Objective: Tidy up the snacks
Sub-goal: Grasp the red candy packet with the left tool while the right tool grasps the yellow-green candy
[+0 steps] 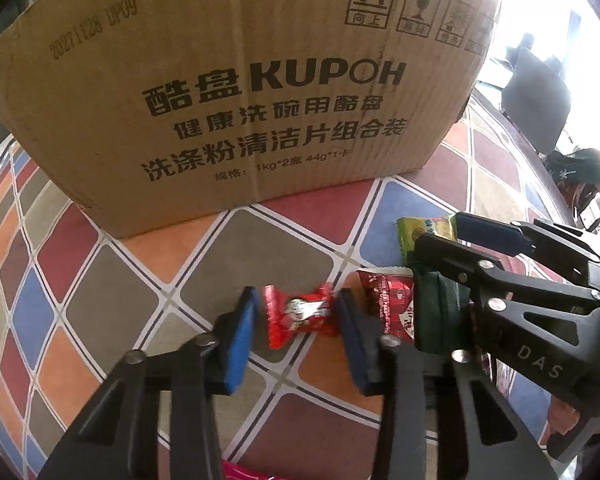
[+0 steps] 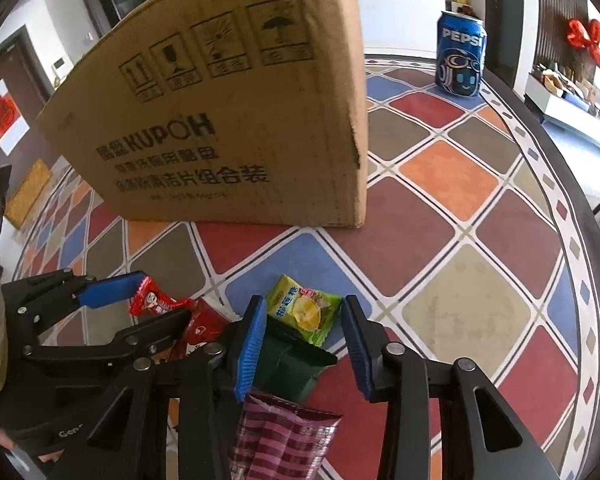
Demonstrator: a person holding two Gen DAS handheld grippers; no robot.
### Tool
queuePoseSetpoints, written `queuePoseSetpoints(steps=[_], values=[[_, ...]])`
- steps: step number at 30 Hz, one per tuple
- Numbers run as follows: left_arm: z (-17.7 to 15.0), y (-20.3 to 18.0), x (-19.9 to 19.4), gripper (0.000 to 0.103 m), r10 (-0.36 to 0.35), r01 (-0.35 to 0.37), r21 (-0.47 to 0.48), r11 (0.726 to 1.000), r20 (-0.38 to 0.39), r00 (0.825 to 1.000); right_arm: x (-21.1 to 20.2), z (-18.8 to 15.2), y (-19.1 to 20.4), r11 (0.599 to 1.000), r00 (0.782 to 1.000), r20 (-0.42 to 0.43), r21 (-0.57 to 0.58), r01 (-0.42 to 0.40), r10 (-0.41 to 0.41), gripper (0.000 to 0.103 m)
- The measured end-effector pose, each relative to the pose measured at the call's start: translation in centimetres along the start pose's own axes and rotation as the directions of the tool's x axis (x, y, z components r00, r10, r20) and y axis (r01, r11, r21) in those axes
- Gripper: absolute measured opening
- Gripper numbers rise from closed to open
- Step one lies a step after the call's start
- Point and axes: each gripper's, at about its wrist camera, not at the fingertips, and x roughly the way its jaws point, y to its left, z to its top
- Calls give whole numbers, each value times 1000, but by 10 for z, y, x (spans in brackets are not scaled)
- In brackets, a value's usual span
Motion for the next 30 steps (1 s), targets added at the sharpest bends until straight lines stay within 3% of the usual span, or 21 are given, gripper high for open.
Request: queuePoseSetpoints(steps=[2, 6, 10, 30], values=[[-1, 0, 0, 26, -9, 9, -5, 1000, -1, 1000, 0, 1, 2, 1000, 1000, 6, -10, 4, -4, 36], [-3, 7, -4, 23, -26, 26, -17, 1000, 1, 1000, 0, 2, 4, 1000, 1000, 18, -26, 3, -3, 22], [-6, 12, -8, 23, -30, 30, -22, 999, 10, 999, -2, 4, 9, 999, 999, 37, -51, 9, -7, 19], [-3, 22, -71, 22, -37, 43, -40, 998, 142, 989, -44, 3, 20, 999, 990, 140, -42, -6, 12, 15]])
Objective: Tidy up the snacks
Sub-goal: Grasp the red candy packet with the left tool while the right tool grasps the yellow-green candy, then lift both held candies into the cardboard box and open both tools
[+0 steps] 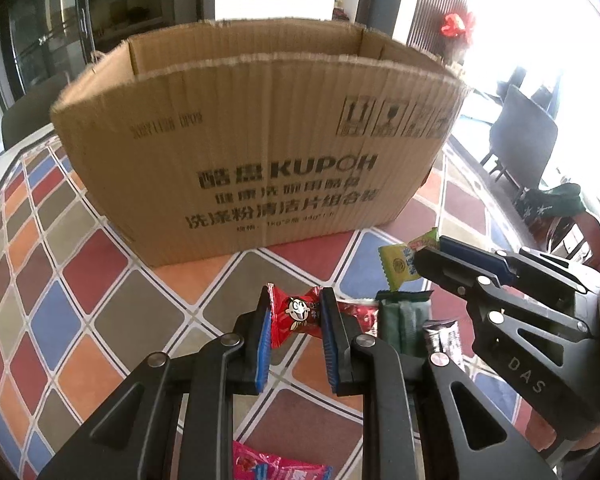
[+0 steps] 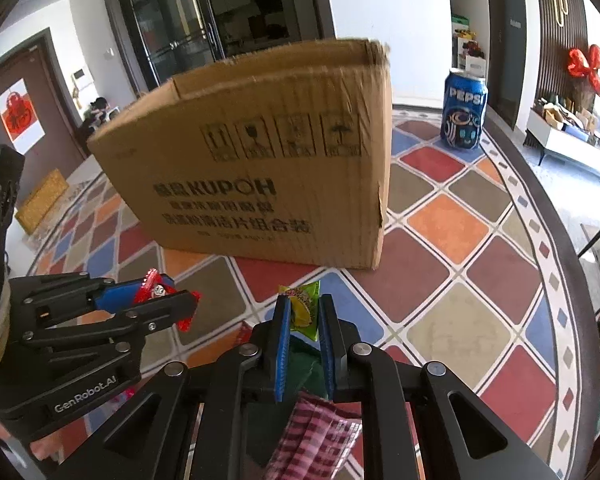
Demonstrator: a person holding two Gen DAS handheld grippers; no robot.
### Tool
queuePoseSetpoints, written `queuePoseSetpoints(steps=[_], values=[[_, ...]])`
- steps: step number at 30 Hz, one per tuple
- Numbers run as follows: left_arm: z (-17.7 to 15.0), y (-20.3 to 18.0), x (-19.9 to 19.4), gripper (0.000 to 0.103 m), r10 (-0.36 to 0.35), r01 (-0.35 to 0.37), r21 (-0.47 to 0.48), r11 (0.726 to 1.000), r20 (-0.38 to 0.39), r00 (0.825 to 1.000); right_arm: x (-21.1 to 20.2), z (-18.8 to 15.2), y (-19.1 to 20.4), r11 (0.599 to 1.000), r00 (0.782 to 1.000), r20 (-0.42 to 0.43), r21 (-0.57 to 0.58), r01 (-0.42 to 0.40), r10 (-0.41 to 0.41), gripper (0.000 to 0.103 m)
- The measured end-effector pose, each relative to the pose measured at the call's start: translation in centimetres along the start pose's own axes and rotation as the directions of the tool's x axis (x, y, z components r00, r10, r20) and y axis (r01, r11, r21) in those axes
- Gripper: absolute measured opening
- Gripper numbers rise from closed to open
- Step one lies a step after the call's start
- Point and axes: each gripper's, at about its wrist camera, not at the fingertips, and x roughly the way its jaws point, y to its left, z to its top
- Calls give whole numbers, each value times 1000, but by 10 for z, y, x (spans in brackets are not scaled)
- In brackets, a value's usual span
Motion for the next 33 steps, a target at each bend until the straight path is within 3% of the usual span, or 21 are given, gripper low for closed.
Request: queuePoseSetpoints(steps=[18, 33], values=[[14, -2, -60, 22, 12, -11, -5, 1000, 146, 989, -55, 19, 20, 999, 990, 139, -34, -8, 13, 15], [44, 1, -103, 22, 34, -37, 6, 999, 268, 963, -89, 48, 33, 998, 965, 259, -55, -16, 30, 15]])
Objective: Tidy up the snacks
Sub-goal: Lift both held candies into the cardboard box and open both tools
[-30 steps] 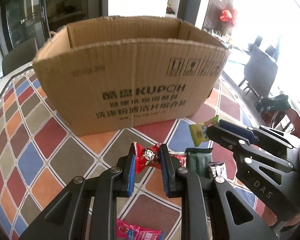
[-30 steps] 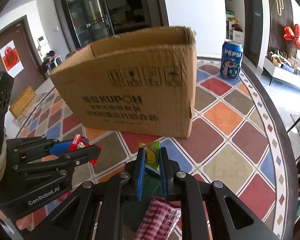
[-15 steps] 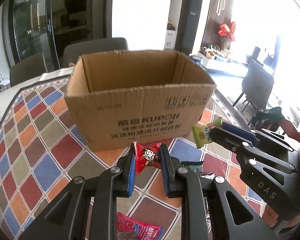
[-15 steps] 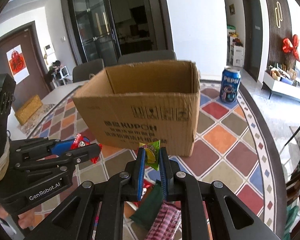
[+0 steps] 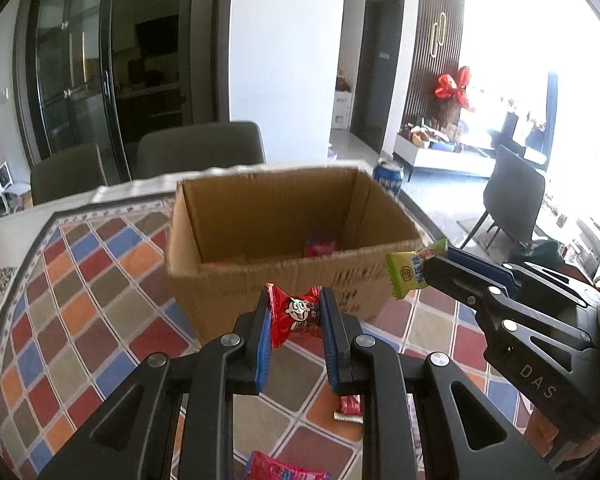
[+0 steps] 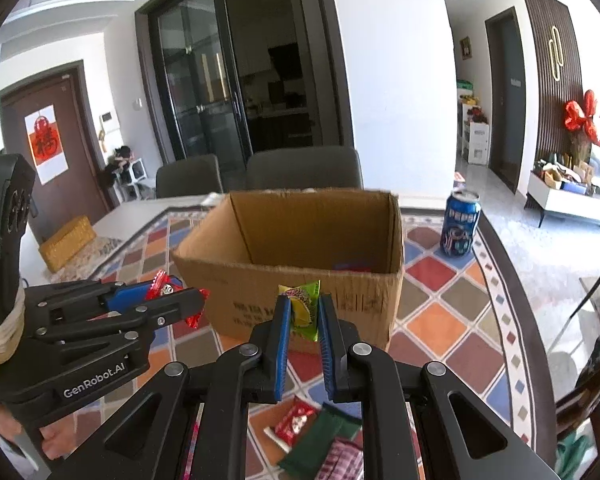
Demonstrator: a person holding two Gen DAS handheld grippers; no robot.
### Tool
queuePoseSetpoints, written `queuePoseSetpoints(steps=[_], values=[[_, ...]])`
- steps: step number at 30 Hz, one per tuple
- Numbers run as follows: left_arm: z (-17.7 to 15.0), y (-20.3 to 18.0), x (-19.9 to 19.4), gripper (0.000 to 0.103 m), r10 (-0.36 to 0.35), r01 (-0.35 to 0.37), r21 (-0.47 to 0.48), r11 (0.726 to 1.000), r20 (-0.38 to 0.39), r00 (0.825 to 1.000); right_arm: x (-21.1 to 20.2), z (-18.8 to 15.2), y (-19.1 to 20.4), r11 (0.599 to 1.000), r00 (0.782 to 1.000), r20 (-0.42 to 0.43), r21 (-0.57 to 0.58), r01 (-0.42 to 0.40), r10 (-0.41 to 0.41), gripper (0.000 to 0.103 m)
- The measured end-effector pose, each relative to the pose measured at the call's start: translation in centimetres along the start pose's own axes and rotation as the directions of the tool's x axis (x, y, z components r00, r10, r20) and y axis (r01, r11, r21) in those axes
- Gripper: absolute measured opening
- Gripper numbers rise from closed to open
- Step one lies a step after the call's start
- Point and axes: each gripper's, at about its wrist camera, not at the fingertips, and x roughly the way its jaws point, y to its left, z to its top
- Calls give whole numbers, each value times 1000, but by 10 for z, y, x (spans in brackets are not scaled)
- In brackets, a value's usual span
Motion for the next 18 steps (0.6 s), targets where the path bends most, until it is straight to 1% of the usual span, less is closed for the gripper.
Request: queuePoseSetpoints(steps=[9, 18], values=[[30, 10, -1, 22, 14, -14, -9, 1000, 52, 999, -5, 27, 2, 1000, 999, 54, -14, 9, -8, 15], [50, 16, 8, 22, 26, -26, 1, 1000, 65, 998, 5, 45, -1, 1000, 998, 69, -4, 7, -7, 15]])
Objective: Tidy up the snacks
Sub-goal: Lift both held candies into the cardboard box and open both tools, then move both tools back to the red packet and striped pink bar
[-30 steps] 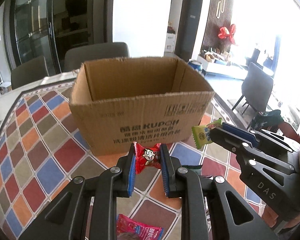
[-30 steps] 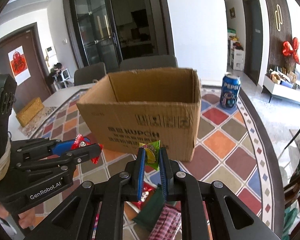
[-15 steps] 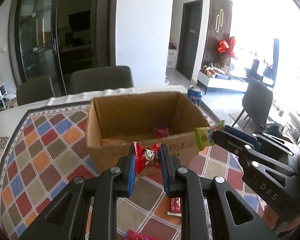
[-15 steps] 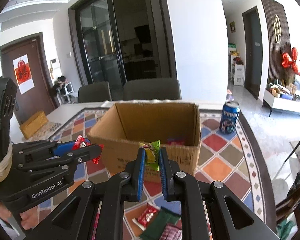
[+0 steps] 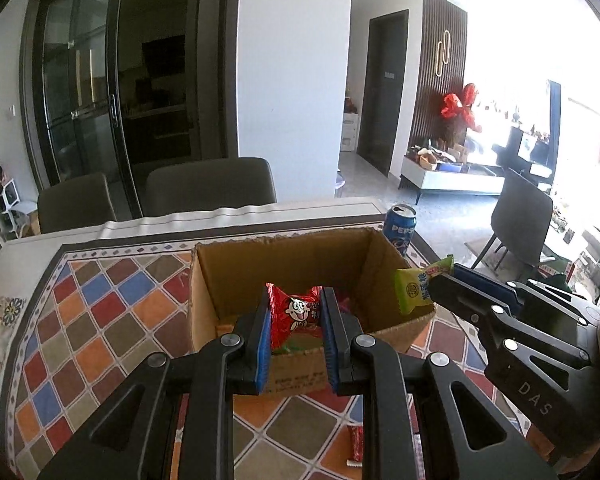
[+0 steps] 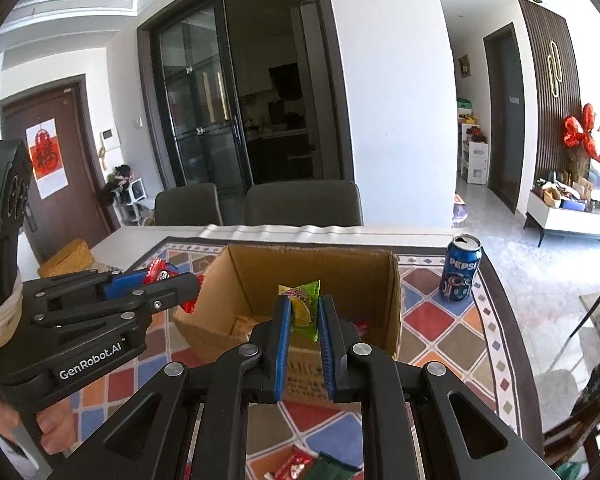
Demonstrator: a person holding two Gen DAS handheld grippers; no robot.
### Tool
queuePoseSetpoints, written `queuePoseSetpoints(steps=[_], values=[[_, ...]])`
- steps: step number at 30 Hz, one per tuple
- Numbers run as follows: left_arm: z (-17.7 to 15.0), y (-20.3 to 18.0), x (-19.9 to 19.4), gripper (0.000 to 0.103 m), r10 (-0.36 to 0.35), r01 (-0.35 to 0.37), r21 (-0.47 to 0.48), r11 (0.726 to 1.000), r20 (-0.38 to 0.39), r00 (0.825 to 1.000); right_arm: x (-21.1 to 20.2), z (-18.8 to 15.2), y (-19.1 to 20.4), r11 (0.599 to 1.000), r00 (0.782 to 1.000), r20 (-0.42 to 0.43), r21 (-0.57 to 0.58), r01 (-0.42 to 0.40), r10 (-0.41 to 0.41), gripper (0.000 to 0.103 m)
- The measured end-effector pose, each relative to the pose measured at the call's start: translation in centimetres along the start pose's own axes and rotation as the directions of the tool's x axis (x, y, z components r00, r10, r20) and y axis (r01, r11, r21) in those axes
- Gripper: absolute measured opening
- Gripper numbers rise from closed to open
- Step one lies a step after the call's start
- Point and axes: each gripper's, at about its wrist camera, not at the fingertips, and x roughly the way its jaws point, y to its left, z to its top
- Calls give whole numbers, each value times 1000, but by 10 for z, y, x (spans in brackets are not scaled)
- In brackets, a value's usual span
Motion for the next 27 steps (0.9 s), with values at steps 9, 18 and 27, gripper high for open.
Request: queuePoseSetpoints(steps=[9, 18, 27], values=[[13, 5, 28, 23, 11, -11, 11, 1000, -42, 999, 17, 12, -3, 1000, 1000, -5, -4, 5, -5, 15], [30, 12, 47, 56, 84, -84, 4, 996, -56, 995, 42, 23, -8, 999, 999, -32, -3, 32, -32, 18], [14, 10, 27, 65, 108, -107, 24, 994, -12, 994, 30, 16, -10, 993, 992, -41, -2, 116, -116, 43]])
